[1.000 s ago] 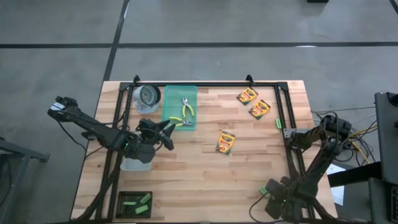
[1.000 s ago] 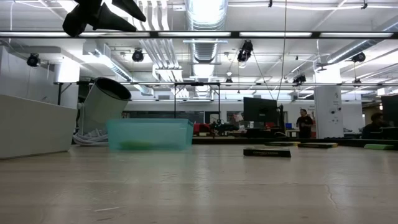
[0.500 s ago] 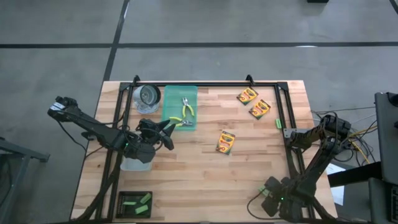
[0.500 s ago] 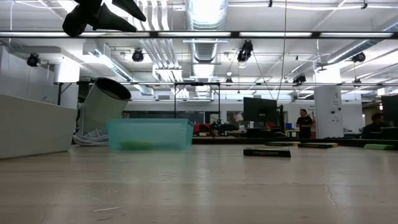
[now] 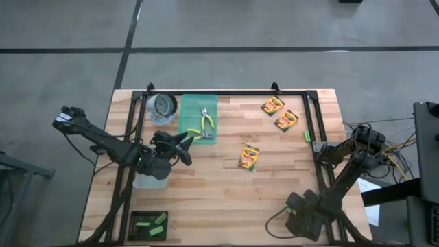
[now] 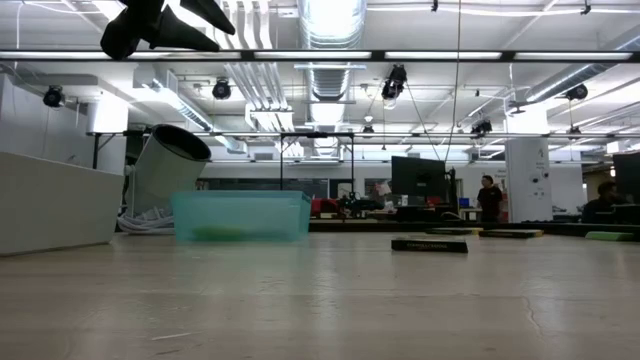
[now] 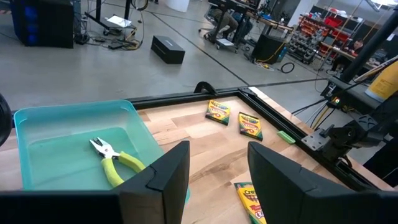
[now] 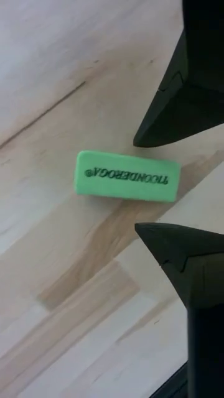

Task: Pick & Place School Supplies
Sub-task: Put the green eraser into the black bin

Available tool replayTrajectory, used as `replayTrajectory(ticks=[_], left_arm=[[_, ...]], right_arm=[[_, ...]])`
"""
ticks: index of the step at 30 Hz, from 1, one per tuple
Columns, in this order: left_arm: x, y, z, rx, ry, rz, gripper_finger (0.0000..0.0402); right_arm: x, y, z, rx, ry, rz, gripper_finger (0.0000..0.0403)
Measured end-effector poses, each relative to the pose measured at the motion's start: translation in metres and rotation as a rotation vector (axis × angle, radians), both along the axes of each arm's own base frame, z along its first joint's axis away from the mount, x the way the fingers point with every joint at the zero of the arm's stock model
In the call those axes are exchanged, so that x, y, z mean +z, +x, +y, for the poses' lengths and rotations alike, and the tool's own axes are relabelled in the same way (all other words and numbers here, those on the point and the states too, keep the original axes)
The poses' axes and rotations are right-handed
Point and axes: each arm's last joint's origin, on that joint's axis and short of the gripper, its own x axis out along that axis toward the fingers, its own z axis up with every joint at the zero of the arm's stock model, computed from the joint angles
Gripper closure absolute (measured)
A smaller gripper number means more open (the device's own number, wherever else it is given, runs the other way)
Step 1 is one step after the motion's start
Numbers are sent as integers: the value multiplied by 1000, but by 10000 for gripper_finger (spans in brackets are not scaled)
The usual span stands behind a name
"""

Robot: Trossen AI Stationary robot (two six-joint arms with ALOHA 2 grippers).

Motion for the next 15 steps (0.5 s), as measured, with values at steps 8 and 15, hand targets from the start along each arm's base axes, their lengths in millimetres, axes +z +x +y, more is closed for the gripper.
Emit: replayTrajectory(ticks=[8,15], left_arm=[[0,0,0,0,0,1,234],[0,0,0,0,0,1,234]], right_arm=[[-7,-2,-1,52,-2,63,197],[-7,-1,-2,55,-7,72,236]])
